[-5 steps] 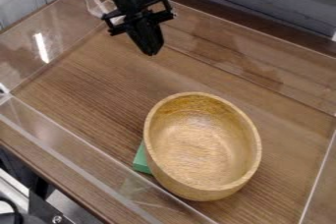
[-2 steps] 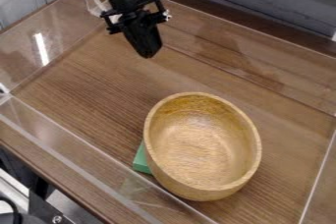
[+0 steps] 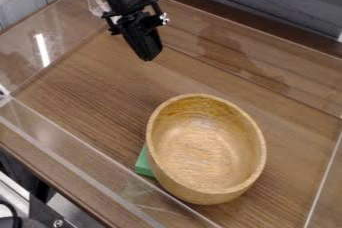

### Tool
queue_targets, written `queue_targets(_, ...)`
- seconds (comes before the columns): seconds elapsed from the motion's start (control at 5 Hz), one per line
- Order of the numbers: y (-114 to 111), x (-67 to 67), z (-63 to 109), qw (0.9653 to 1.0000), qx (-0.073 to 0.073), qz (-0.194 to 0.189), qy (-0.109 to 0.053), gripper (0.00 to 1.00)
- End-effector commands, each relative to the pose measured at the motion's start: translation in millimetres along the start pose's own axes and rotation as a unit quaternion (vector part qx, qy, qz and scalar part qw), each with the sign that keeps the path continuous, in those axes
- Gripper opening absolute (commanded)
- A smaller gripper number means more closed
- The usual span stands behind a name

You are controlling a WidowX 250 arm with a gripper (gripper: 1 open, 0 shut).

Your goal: Remove the green block from inside the brown bowl and put it on the table

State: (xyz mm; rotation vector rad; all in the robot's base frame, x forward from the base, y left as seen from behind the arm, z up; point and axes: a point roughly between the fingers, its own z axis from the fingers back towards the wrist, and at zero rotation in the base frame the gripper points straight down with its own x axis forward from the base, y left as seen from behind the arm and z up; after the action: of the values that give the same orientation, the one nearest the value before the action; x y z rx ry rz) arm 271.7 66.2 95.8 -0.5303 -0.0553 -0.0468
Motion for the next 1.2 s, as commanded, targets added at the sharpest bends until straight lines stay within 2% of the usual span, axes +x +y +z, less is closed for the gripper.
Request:
queue_targets(0.0,3,12.3,6.3,0.9990,0.015,-0.040,-0.013,0.00)
queue_targets(0.4,8,14.1,-6.4,0.9971,0.013,-0.075,0.000,0.00)
queue_targets(1.0,7,13.9,-14.1,0.9954,0.011,-0.094,0.011,0.00)
